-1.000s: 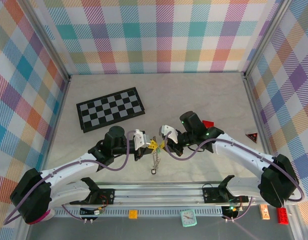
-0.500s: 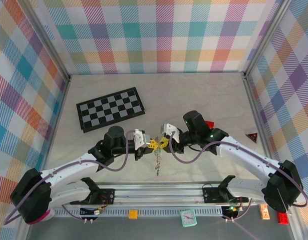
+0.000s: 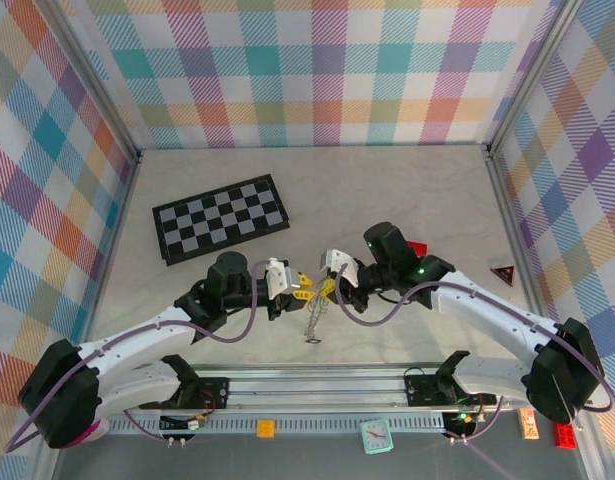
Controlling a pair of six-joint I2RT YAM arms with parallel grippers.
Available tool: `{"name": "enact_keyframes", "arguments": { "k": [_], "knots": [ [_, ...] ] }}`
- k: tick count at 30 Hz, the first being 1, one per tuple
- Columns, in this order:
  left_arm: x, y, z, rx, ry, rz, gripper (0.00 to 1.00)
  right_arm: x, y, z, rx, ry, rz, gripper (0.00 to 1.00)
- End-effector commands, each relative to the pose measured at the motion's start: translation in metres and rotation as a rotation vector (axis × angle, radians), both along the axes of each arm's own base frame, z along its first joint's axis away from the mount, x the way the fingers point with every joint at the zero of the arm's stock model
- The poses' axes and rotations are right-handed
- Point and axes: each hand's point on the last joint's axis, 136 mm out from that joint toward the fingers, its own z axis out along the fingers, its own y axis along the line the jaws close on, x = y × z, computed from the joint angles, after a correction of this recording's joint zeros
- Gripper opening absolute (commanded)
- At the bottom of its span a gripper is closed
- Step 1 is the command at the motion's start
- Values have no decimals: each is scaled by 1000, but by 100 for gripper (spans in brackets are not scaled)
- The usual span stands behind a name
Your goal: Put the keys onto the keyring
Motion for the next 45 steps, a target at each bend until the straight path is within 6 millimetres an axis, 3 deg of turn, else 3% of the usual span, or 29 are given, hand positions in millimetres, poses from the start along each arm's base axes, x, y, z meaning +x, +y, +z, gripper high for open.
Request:
{"name": "enact_keyframes", "arguments": {
  "k": [1, 12, 24, 30, 38, 45],
  "knots": [
    [3, 3, 3, 59, -19, 9, 24, 3, 0, 14, -31, -51, 28, 0],
    [1, -3, 4, 76, 9, -32, 21, -1, 6, 16, -153, -121, 89, 0],
    [0, -5, 5, 75, 8, -49, 3, -9, 19, 28, -113, -146, 134, 0],
    [-4, -5, 4, 50, 12, -59, 0, 1, 5, 36, 26, -97, 25, 23],
    [-8, -5, 7, 3, -10, -70, 0, 6, -2, 11, 46, -46, -23, 29],
    [-9, -4, 9, -6, -18, -72, 0, 7, 1, 1, 32, -27, -9, 30]
  ]
}}
